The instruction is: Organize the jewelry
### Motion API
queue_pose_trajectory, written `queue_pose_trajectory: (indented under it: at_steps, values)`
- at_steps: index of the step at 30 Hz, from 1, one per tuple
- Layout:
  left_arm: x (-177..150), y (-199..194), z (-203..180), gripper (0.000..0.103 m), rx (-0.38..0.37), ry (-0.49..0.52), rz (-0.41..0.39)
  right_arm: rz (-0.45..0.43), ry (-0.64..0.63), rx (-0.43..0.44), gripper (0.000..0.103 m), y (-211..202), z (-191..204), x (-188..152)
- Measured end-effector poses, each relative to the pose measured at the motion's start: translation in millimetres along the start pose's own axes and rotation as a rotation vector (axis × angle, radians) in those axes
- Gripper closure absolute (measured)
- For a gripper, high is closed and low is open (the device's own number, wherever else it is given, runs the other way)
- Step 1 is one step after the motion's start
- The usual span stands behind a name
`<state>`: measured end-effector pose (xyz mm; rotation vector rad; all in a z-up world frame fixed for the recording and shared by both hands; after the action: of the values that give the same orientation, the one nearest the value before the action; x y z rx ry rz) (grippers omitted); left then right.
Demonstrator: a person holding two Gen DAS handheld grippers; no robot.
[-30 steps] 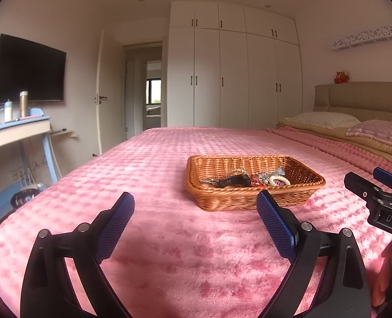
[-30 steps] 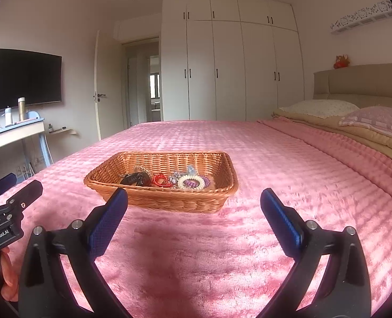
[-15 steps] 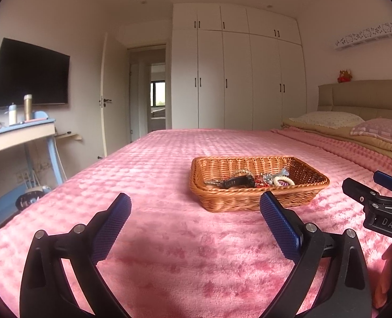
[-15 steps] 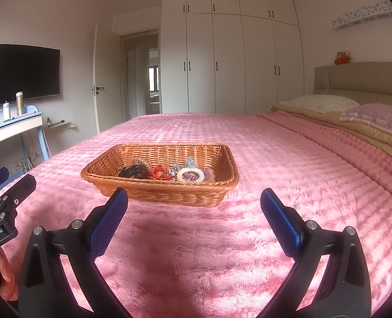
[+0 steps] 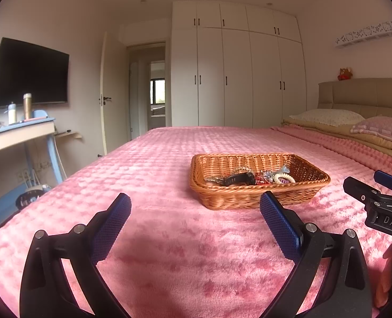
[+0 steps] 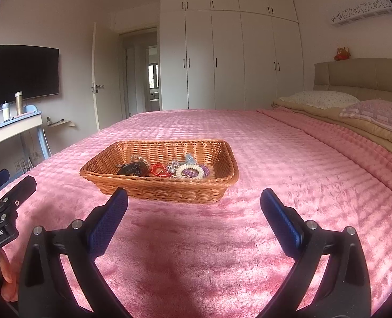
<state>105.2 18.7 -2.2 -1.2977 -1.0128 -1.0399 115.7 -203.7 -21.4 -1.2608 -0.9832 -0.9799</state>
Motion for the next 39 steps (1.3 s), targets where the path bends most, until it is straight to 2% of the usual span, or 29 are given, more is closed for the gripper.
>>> queue_pose_trajectory:
  at_steps: [39]
  values:
    - [-0.6, 1.4, -2.5, 0.008, -0.002, 0.008, 0.014, 0.010, -0.009, 0.012, 0.007, 0.2, 3.2, -0.1]
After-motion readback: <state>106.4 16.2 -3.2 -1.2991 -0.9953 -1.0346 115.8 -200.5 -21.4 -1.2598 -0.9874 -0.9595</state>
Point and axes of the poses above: each gripper's, at about its wrist camera, not at the fingertips, and y roughly the way its jaws point, z to its left, x to its top, the point moved 8 cm from there along y, roughly the way its jaws point, and after that the axes turned 1 degree about x, right-handed, at the moved point
